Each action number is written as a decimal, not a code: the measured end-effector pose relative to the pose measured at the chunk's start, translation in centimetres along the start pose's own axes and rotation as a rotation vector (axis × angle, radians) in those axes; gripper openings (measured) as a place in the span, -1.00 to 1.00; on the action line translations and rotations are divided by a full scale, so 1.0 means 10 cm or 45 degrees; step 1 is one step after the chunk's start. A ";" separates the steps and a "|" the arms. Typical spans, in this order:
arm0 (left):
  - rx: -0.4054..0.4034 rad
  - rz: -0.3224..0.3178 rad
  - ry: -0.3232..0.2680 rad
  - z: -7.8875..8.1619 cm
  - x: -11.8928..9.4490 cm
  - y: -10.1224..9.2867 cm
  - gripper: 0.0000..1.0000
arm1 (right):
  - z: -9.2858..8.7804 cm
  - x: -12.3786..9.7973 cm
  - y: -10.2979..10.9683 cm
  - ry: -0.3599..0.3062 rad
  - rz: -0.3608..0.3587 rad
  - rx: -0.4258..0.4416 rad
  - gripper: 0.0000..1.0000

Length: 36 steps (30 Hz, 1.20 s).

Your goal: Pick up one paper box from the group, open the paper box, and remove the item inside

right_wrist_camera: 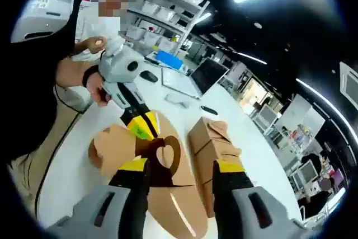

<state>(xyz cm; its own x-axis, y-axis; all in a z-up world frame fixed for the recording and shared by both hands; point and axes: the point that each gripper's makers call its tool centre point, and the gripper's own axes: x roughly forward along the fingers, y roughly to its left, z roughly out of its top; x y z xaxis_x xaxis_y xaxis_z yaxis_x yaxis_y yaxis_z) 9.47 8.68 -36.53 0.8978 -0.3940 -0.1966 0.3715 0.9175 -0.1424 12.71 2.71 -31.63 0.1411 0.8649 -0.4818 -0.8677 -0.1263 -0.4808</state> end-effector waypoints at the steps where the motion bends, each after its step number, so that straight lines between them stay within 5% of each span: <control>1: 0.001 0.000 0.000 0.00 0.00 0.00 -0.82 | -0.02 0.06 -0.02 0.012 0.020 -0.002 -0.27; 6: 0.007 -0.008 0.005 0.00 0.01 -0.01 -0.82 | -0.18 0.24 0.01 0.116 0.185 -0.081 -0.31; 11: 0.009 -0.017 0.017 -0.01 0.01 -0.02 -0.82 | -0.40 0.35 0.02 0.239 0.216 -0.229 -0.38; 17: -0.005 -0.025 0.008 -0.01 0.01 -0.02 -0.82 | -0.39 0.38 -0.03 0.208 0.209 -0.220 -0.45; 29: 0.025 -0.062 0.024 -0.01 0.02 -0.04 -0.82 | -0.38 0.38 -0.19 0.081 0.176 -0.024 -0.78; 36: 0.030 -0.092 0.041 -0.01 0.01 -0.05 -0.82 | -0.36 0.47 -0.22 0.012 0.318 0.200 -0.89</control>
<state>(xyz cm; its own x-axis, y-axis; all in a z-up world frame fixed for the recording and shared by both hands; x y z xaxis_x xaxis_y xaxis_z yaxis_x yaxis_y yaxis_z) 9.40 8.18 -36.62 0.8606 -0.4605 -0.2175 0.4408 0.8874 -0.1346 16.97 5.27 -35.49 -0.0822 0.8119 -0.5779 -0.9392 -0.2572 -0.2277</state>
